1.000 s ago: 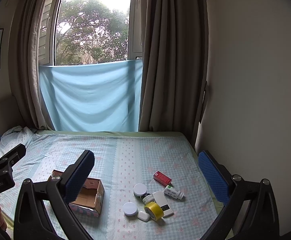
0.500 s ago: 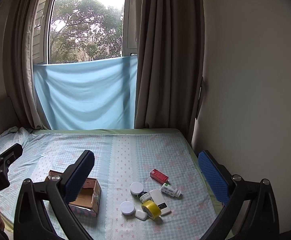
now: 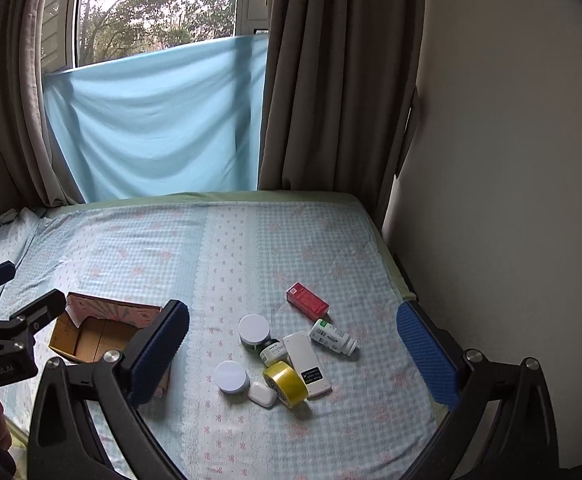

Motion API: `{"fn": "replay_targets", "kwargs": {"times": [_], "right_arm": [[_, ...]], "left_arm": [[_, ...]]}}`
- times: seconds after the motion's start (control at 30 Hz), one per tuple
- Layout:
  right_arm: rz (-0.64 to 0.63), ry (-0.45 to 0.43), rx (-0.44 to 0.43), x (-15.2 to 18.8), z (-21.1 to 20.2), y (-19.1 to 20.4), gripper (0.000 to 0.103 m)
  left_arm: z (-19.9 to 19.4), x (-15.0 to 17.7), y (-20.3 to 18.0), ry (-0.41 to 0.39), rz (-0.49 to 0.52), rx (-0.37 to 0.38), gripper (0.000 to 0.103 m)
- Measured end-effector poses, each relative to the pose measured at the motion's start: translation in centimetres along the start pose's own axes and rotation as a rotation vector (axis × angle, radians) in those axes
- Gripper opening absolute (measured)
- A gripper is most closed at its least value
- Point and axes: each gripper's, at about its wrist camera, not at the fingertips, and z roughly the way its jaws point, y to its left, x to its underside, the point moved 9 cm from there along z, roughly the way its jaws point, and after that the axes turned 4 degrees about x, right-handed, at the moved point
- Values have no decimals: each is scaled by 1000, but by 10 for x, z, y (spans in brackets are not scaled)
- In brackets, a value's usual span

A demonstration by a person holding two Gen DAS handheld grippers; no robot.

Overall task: Organize rigid objects
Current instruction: 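Grasp the white-lidded jar with the left tool while the right tool grasps the yellow tape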

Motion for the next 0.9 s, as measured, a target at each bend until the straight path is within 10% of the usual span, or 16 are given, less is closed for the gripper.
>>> {"fn": "replay_targets", "kwargs": {"times": [0.5, 0.9], "right_arm": [[-138, 379, -85, 121, 203, -18, 103], [-418, 495, -165, 202, 280, 10, 103]], "left_arm": [[241, 114, -58, 462, 91, 107, 103], [346, 206, -81, 643, 385, 162, 103]]}}
